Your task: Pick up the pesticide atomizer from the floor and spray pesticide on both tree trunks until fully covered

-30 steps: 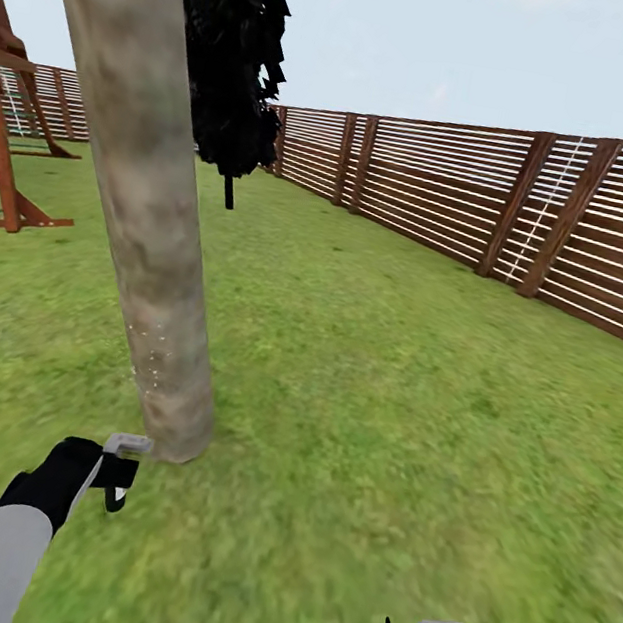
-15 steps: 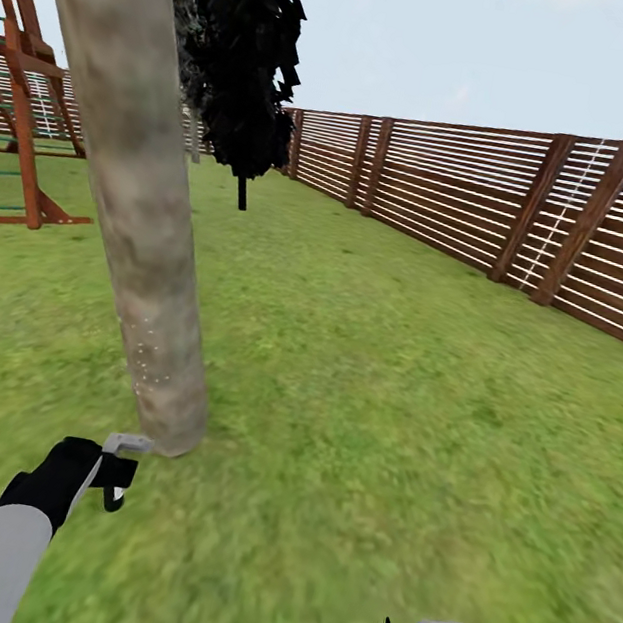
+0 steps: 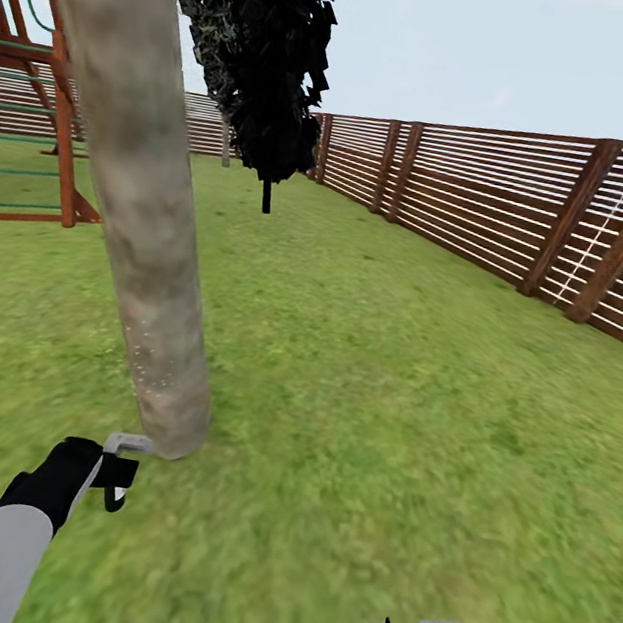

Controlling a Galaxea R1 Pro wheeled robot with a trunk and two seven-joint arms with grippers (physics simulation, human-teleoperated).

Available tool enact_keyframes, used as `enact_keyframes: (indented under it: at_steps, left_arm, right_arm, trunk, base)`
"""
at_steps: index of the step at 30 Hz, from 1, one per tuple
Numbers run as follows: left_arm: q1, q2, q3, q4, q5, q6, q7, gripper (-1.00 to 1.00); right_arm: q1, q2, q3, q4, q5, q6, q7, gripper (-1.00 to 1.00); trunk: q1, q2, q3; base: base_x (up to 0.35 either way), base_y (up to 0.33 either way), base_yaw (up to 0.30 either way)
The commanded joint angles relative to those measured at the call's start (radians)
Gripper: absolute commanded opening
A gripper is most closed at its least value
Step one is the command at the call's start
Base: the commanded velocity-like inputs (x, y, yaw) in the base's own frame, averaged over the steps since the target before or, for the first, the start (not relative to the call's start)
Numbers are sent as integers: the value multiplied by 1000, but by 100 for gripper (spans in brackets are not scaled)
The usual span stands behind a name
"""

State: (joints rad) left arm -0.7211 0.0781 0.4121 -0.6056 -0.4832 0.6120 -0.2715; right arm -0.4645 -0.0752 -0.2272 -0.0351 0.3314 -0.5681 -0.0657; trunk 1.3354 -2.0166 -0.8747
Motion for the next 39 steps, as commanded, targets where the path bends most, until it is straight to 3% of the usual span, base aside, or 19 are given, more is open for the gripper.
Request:
enact_keyframes:
  at_steps: [1,14,20,25,36,39]
  left_arm:
    - [-1,-1,5,-2,-11,3,-9,-100]
    - [-1,0,10,-2,-11,6,-9,-100]
    - [-1,0,10,-2,-11,6,-9,-100]
    - [-1,0,10,-2,-11,6,-9,-100]
    - [-1,4,10,-1,-11,11,-9,-100]
    - [-1,12,27,-2,12,11,-8,-100]
  right_arm:
    - [0,0,-5,1,11,-3,-6,100]
    - [4,0,-5,0,9,-3,-6,100]
    - [4,0,-5,0,9,-3,-6,100]
    - [4,0,-5,0,9,-3,-6,100]
    - [4,0,-5,0,9,-3,-6,100]
    - [4,0,-5,0,9,-4,-6,100]
  trunk:
    - [0,0,-1]
    - [0,0,-1]
    - [0,0,-1]
    - [0,0,-1]
    - [0,0,-1]
    - [0,0,-1]
  base:
    - [39,-267,15]
    - [2,-272,3]
    - [49,-274,214]
    - [95,-287,247]
    - [171,-272,16]
    - [307,-125,167]
